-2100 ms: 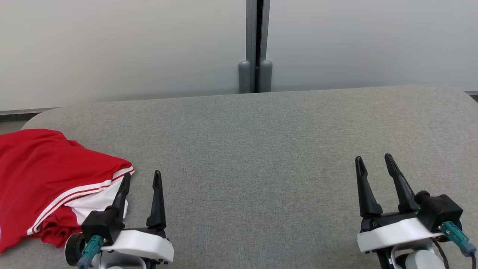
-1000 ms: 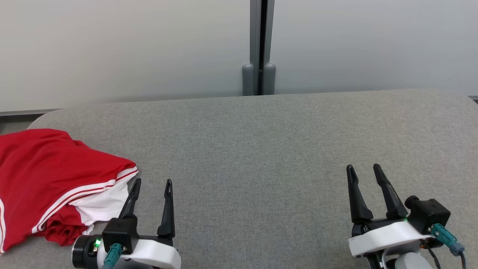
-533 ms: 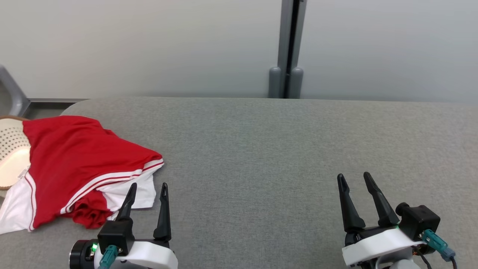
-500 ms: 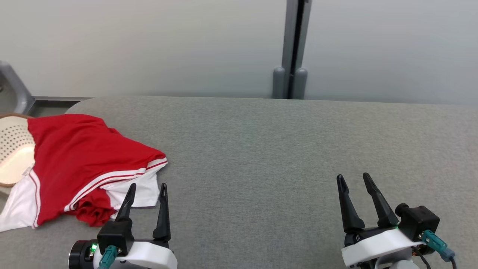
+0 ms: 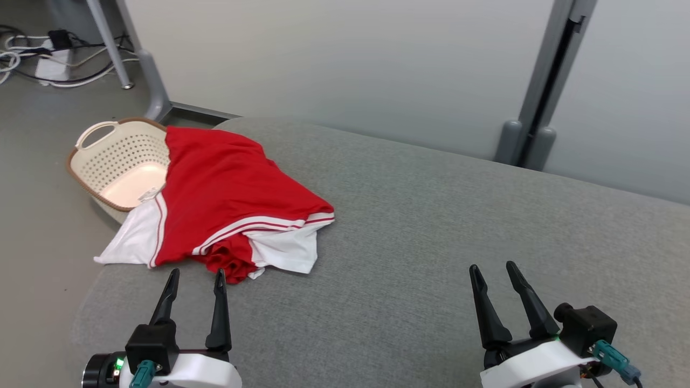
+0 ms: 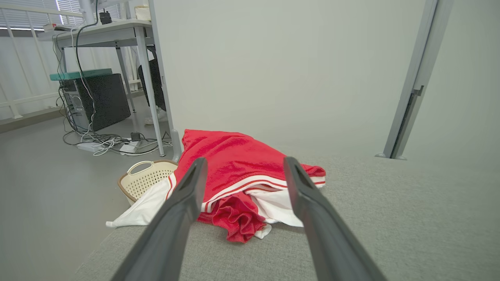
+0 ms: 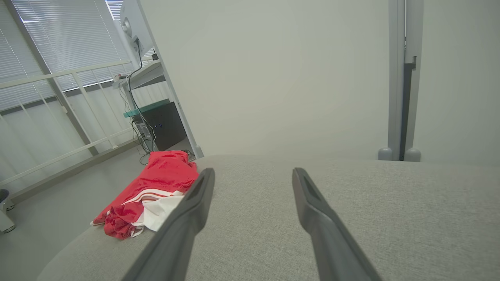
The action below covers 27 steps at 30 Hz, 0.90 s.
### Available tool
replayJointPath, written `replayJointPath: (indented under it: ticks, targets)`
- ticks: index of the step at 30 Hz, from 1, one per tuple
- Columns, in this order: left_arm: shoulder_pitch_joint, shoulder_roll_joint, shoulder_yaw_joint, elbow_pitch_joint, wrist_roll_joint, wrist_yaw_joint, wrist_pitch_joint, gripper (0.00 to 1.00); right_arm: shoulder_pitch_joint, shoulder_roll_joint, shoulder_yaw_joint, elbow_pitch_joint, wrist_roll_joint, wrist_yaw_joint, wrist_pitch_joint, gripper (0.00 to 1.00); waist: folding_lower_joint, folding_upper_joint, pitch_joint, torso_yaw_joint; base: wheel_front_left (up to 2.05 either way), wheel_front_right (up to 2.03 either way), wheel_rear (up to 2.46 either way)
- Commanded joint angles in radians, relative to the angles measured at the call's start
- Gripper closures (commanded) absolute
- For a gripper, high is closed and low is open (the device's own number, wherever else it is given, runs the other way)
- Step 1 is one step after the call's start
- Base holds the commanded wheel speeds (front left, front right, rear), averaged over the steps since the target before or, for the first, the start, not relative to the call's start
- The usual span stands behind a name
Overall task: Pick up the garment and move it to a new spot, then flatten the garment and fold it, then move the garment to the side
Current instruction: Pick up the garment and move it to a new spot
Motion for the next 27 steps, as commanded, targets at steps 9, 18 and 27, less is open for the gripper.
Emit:
replayJointPath:
  ticks: [9,18,27]
  targets:
    - [0.023,0.003,0.031,-0.011,0.018,-0.011,-0.001,0.00,-0.001,0.002,0.039,0.020,0.019,0.000,-0.001,0.00,0.0000,0.0000,-0.007,0.113,0.00,0.00,0.00]
    - [0.024,0.004,0.044,-0.009,-0.005,-0.002,-0.001,0.00,-0.013,0.004,0.035,0.030,0.023,0.000,-0.001,0.00,0.0000,0.0000,-0.004,0.112,0.00,0.00,0.00]
    - [-0.048,0.008,0.084,-0.003,0.014,-0.035,-0.001,0.00,-0.034,-0.012,0.007,0.012,-0.009,0.000,-0.001,0.00,0.0000,0.0000,0.071,0.047,0.00,0.00,0.00]
